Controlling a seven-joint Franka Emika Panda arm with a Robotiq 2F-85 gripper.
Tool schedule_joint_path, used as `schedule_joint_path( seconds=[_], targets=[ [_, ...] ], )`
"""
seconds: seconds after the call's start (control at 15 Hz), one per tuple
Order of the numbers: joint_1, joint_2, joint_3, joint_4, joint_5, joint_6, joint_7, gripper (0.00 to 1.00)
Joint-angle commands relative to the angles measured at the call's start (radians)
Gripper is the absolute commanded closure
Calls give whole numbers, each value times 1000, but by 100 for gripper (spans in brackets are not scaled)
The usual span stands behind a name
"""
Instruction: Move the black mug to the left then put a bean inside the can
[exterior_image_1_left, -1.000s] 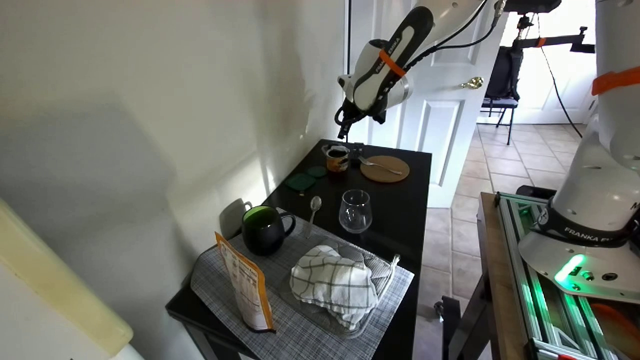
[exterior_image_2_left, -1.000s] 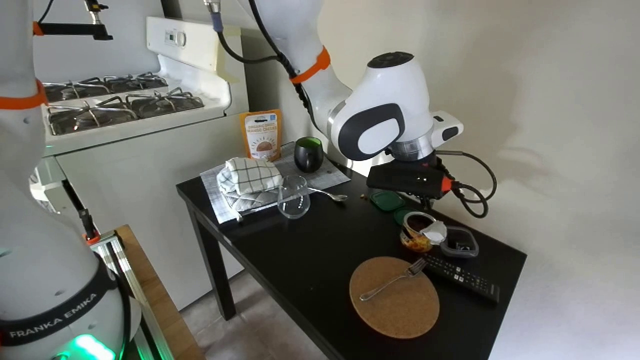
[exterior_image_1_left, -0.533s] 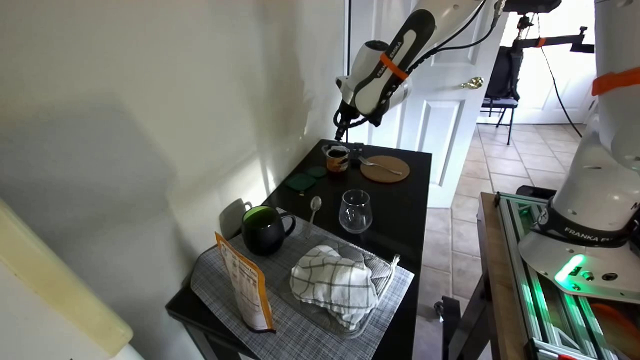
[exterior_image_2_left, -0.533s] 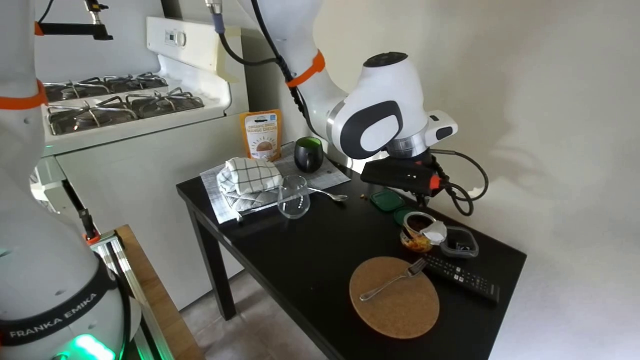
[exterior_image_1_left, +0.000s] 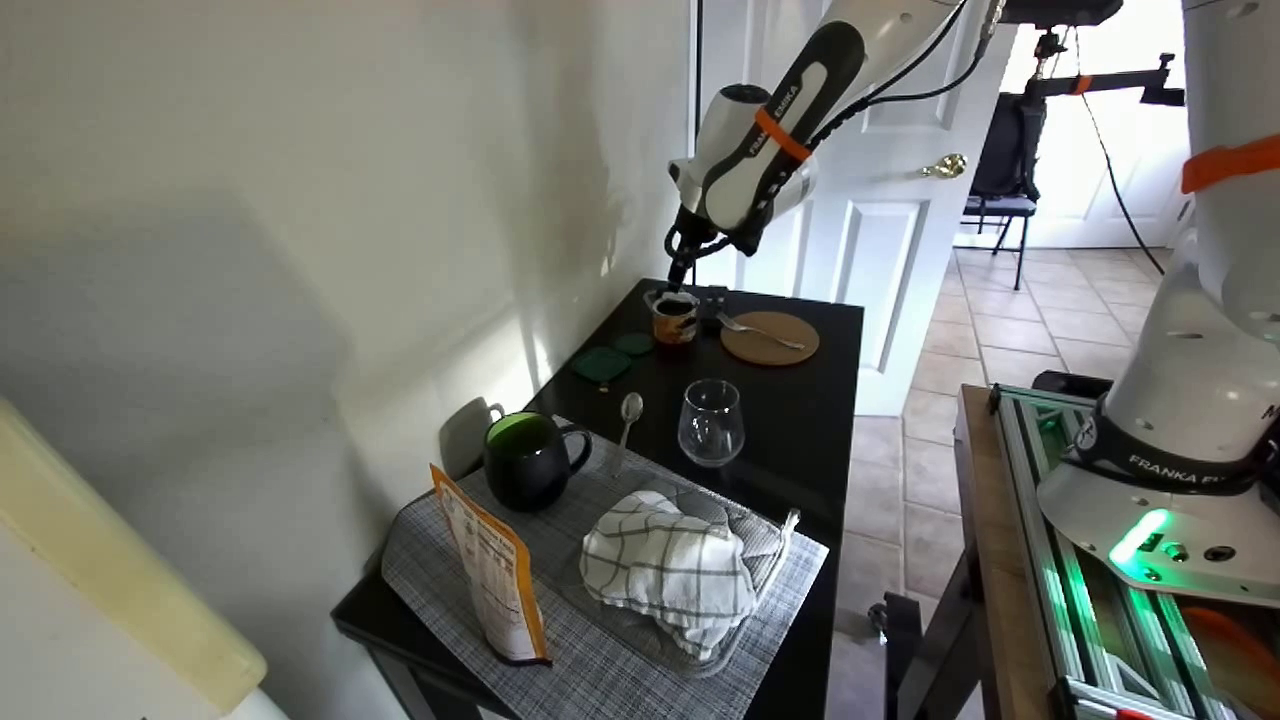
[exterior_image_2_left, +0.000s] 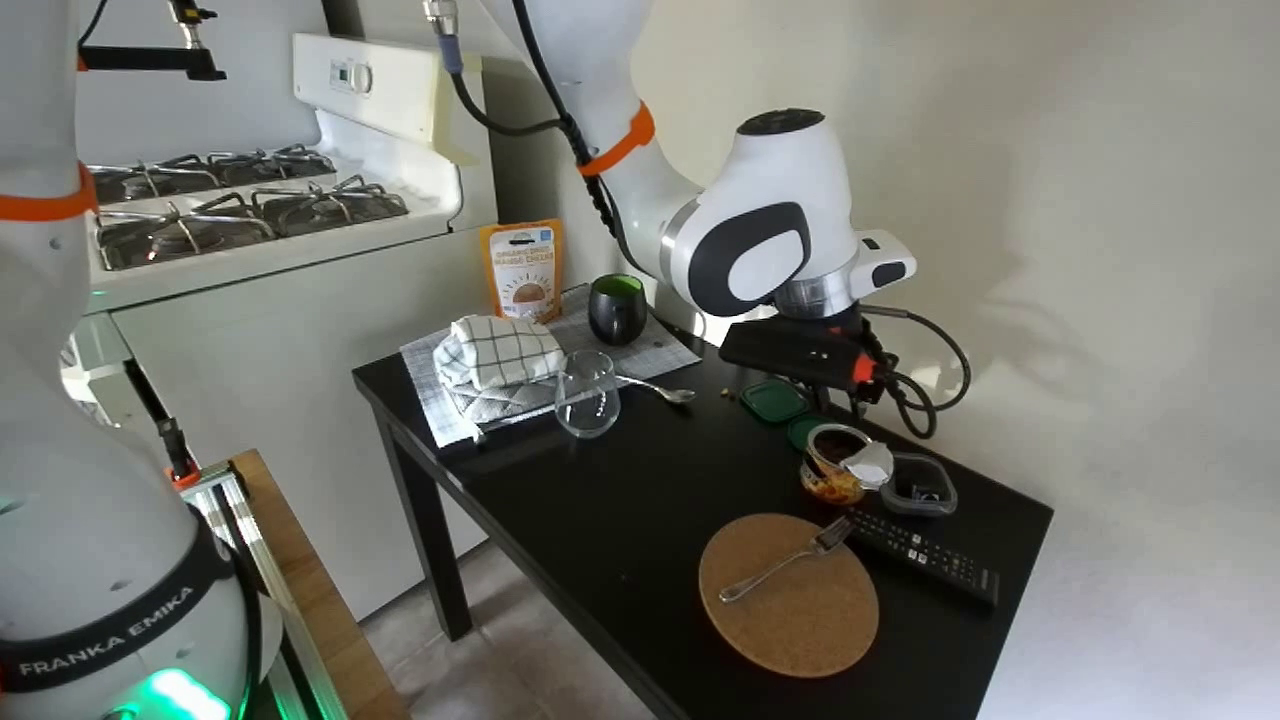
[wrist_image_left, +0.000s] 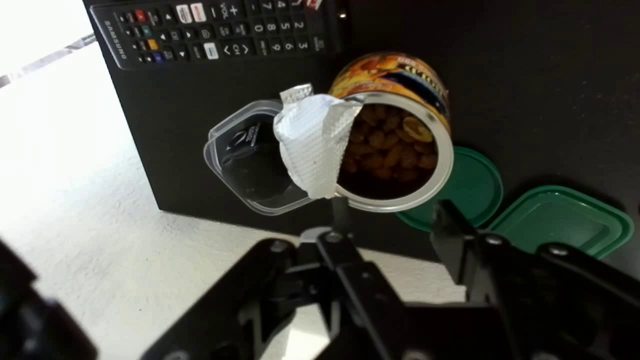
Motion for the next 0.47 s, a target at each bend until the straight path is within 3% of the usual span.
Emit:
schedule_joint_path(
  seconds=[0.0, 0.13, 0.27, 0.33, 0.4],
  targets=[
    [-146, -37, 207, -26, 101, -47, -164, 21],
    [-199, -76, 298, -76, 141, -86, -260, 6],
    [-268, -116, 394, -125, 200, -138, -390, 0],
    [-177, -46, 297, -49, 165, -92, -290, 0],
    [-181, -59, 310, -60, 180, -98, -310, 2]
  ],
)
